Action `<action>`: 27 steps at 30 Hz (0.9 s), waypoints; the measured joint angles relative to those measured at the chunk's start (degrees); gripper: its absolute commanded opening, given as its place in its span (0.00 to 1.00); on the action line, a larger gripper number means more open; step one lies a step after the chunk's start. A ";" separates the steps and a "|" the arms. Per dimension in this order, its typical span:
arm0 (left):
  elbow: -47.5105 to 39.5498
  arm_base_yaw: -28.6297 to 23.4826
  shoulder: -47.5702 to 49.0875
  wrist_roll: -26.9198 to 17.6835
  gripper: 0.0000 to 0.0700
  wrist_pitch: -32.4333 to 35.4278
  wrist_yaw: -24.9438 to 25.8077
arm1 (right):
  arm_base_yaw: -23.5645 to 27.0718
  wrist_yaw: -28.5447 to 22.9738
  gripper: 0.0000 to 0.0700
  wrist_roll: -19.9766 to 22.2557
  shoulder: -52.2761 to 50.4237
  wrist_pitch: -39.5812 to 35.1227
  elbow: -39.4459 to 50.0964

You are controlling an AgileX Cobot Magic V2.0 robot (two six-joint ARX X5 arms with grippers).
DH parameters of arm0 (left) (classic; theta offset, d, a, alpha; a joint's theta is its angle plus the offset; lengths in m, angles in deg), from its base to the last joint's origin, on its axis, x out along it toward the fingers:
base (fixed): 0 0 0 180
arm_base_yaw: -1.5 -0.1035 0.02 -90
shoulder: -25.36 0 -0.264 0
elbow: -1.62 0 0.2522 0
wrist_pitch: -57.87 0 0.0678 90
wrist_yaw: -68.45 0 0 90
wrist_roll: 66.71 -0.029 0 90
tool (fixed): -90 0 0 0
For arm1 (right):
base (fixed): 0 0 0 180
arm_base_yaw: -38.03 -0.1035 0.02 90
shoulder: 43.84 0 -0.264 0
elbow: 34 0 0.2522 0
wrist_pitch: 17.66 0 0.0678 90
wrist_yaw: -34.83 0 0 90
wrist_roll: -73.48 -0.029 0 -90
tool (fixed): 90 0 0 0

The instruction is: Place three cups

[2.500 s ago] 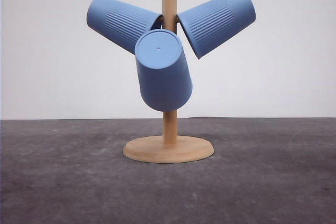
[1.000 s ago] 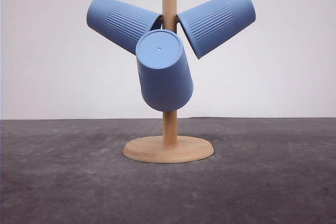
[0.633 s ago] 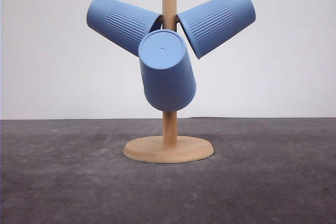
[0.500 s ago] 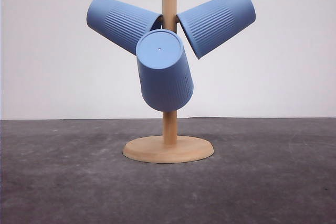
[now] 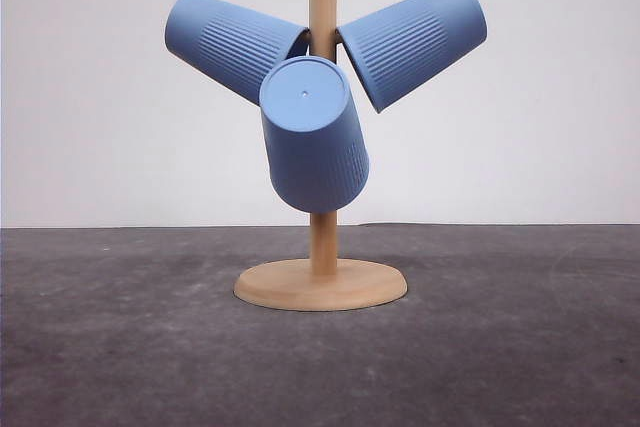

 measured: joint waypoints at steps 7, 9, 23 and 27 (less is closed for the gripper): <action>0.00 0.01 0.00 0.01 0.00 0.01 -0.02 | 0.00 0.00 0.02 0.00 0.00 0.00 0.00; 0.00 0.01 0.00 0.02 0.00 0.02 -0.02 | 0.00 0.00 0.02 0.00 0.00 0.00 0.00; 0.00 0.00 0.00 0.00 0.00 0.00 0.00 | 0.00 0.00 0.02 0.00 0.00 0.00 0.00; 0.00 0.01 0.00 0.01 0.00 0.00 -0.02 | 0.00 0.00 0.02 0.00 0.00 0.00 0.00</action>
